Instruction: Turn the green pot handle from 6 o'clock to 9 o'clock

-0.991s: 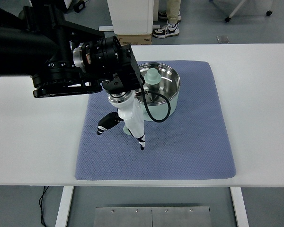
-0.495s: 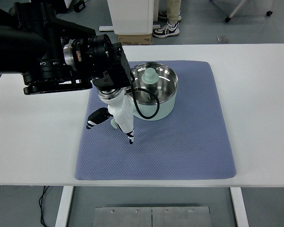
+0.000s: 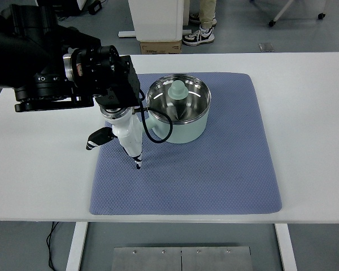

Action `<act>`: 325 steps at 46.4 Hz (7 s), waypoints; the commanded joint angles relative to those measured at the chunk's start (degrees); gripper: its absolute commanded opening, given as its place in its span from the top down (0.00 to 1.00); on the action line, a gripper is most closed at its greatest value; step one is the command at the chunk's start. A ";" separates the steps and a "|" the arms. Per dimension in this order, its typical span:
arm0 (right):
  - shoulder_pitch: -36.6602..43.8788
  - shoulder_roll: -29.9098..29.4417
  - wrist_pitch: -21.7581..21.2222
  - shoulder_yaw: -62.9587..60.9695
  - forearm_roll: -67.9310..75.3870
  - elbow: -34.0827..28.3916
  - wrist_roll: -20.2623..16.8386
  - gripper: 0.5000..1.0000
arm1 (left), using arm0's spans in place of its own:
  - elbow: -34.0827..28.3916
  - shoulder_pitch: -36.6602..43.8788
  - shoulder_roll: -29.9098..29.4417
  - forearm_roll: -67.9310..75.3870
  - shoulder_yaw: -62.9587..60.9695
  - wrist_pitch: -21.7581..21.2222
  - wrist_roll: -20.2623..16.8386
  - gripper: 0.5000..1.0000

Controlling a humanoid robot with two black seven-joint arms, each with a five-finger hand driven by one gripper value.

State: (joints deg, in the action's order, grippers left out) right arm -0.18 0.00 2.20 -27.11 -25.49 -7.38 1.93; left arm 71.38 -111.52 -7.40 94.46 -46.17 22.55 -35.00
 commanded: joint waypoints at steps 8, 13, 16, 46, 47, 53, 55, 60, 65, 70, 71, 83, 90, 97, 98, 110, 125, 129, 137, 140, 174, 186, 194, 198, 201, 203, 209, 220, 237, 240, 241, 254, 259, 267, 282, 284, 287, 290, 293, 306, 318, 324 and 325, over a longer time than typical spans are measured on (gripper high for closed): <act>0.00 0.00 0.00 -0.05 0.00 0.00 0.00 0.00 | -0.72 -0.10 -0.07 1.34 -2.69 -2.42 0.00 0.00; 0.00 0.00 0.00 0.04 0.00 0.00 -0.08 0.00 | -1.33 -0.10 -0.08 1.69 -4.10 -3.48 0.00 0.00; 0.00 0.00 0.00 0.04 0.00 0.00 0.00 0.00 | -1.86 -0.01 -0.08 1.69 -4.89 -3.66 0.00 0.00; 0.00 0.00 0.00 -0.05 0.00 0.00 0.00 0.00 | -5.82 -0.01 0.10 3.62 -9.02 -5.59 0.00 0.00; 0.00 0.00 0.00 0.04 0.00 0.00 0.00 0.00 | -5.90 -0.01 0.10 3.62 -9.20 -5.59 0.00 0.00; 0.00 0.00 0.00 -0.05 0.00 0.00 0.00 0.00 | -6.08 -0.01 0.19 3.62 -9.38 -5.59 0.00 0.00; 0.00 0.00 0.08 0.04 0.00 0.00 0.00 0.00 | -6.08 -0.10 0.19 3.62 -9.46 -5.59 0.00 0.00; 0.00 0.00 0.00 -0.05 0.00 0.00 0.00 0.00 | -6.08 -0.10 0.28 3.62 -9.55 -5.59 0.00 0.00; 0.00 0.00 0.00 0.04 0.00 0.00 0.00 0.00 | -6.08 -0.01 0.45 3.54 -9.55 -5.59 0.00 0.00; 0.00 0.00 0.00 -0.05 0.00 0.00 0.00 0.00 | -6.26 0.25 0.71 3.54 -9.64 -5.59 0.00 0.00; 0.00 0.00 0.08 -0.05 0.00 0.00 -0.08 0.00 | -6.34 0.34 0.72 3.54 -9.64 -5.59 0.00 0.00; 0.00 0.00 0.00 -0.05 0.00 0.00 0.00 0.00 | -8.72 0.95 1.15 3.62 -10.52 -5.59 0.00 0.00; 0.00 0.00 0.00 0.04 0.00 0.00 0.00 0.00 | -8.98 0.95 1.15 3.89 -11.13 -5.85 0.00 0.00; 0.00 0.00 0.00 -0.05 0.00 0.00 0.00 0.00 | -10.04 1.13 1.24 4.15 -12.36 -7.00 0.00 0.00; 0.00 0.00 0.00 -0.05 0.00 0.00 0.00 0.00 | -10.04 1.13 1.16 4.15 -12.36 -7.00 0.00 0.00; 0.00 0.00 0.00 -0.05 0.00 0.00 0.00 0.00 | -9.95 0.95 1.15 4.15 -12.36 -7.44 0.00 0.00; 0.00 0.00 0.00 0.04 0.00 0.00 0.00 0.00 | -7.84 -1.51 0.63 6.87 -11.66 -7.52 0.00 0.00; 0.00 0.00 0.00 -0.05 0.00 0.00 0.00 0.00 | -7.14 -1.68 0.63 7.40 -11.49 -7.44 0.00 0.00; 0.00 0.00 0.00 -0.05 0.00 0.00 0.00 0.00 | -4.68 -2.12 0.63 8.46 -10.70 -6.91 0.00 0.00; 0.00 0.00 0.00 -0.05 0.00 0.00 -0.08 0.00 | -3.97 -2.12 0.63 8.98 -10.17 -6.73 0.00 0.00; 0.00 0.00 0.00 -0.05 0.00 0.00 0.00 0.00 | 2.45 1.57 0.28 -0.23 16.81 7.77 0.00 0.00; 0.00 0.00 0.00 -0.05 0.00 0.00 0.00 0.00 | -0.63 2.18 0.28 -17.01 20.86 7.15 0.00 0.00; 0.00 0.00 0.00 0.04 0.00 0.00 0.00 0.00 | -8.00 2.97 0.36 -31.51 21.30 4.61 0.00 0.00; 0.00 0.00 0.00 0.04 0.00 0.00 -0.08 0.00 | -11.70 3.15 0.28 -40.39 21.12 4.25 0.00 0.00; 0.00 0.00 0.00 0.04 0.00 0.00 0.00 0.00 | -14.25 3.59 0.01 -47.50 21.03 3.82 0.00 0.00; 0.00 0.00 0.00 -0.05 0.00 0.00 0.00 0.00 | -15.74 3.94 -0.16 -52.08 20.95 3.73 0.00 0.00; 0.00 0.00 0.00 -0.05 0.00 0.00 -0.08 0.00 | -20.14 4.99 -0.87 -62.80 19.89 3.46 0.00 0.00; 0.00 0.00 0.00 -0.05 0.00 0.00 -0.08 0.00 | -20.67 6.93 -2.98 -83.89 15.24 -1.63 0.00 0.00; 0.00 0.00 0.00 -0.05 0.00 0.00 0.00 0.00 | -20.41 13.60 -6.84 -110.89 10.57 -9.28 0.00 0.00; 0.00 0.00 0.00 -0.05 0.00 0.00 0.00 0.00 | -20.50 15.54 -7.54 -113.70 10.66 -10.77 0.00 0.00; 0.00 0.00 0.00 0.04 0.00 -0.09 0.00 0.00 | -20.41 16.07 -7.81 -114.75 10.66 -11.47 0.00 0.00; 0.00 0.00 0.00 0.04 0.00 0.00 0.00 0.00 | -20.50 23.54 -9.83 -127.33 11.10 -14.73 0.00 0.00; 0.00 0.00 0.00 -0.05 0.00 0.00 0.00 0.00 | -20.58 25.30 -11.15 -130.58 11.37 -14.91 0.00 0.00; 0.00 0.00 0.00 -0.05 0.00 0.00 0.00 0.00 | -20.67 26.53 -11.59 -135.33 11.45 -14.91 0.00 0.00; 0.00 0.00 0.00 0.04 0.00 0.00 0.00 0.00 | -22.16 30.22 -14.49 -140.78 14.88 -14.82 0.00 0.00; 0.00 0.00 0.00 0.04 0.00 0.00 0.00 0.00 | -22.95 31.10 -14.75 -140.78 15.76 -14.82 0.00 0.00; 0.00 0.00 0.00 0.04 0.00 0.00 0.00 0.00 | -24.18 32.59 -15.37 -140.87 16.99 -14.82 0.00 0.00; 0.00 0.00 0.00 0.04 0.00 0.00 0.00 0.00 | -25.41 34.08 -15.72 -140.78 18.48 -14.73 0.00 0.00; 0.00 0.00 0.00 0.04 0.00 0.00 0.00 0.00 | -26.64 35.49 -15.98 -140.78 19.54 -14.64 0.00 0.00; 0.00 0.00 0.00 0.04 0.00 0.00 0.00 0.00 | -30.69 41.73 -15.63 -140.69 25.86 -14.47 0.00 0.00; 0.00 0.00 0.00 -0.05 0.00 0.00 0.00 0.00 | -32.89 45.60 -12.91 -139.90 33.34 -14.47 0.00 0.00; 0.00 0.00 0.00 0.04 0.00 0.00 0.00 0.00 | -33.41 46.57 -10.36 -139.20 35.01 -14.56 0.00 0.00; 0.00 0.00 0.00 -0.05 0.00 0.00 0.00 0.00 | -33.68 46.74 -9.84 -139.02 35.36 -14.56 0.00 0.00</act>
State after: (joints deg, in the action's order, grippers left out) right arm -0.18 0.00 2.19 -27.11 -25.49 -7.39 1.92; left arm 38.18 -65.28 -18.53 -45.10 -11.69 8.07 -35.00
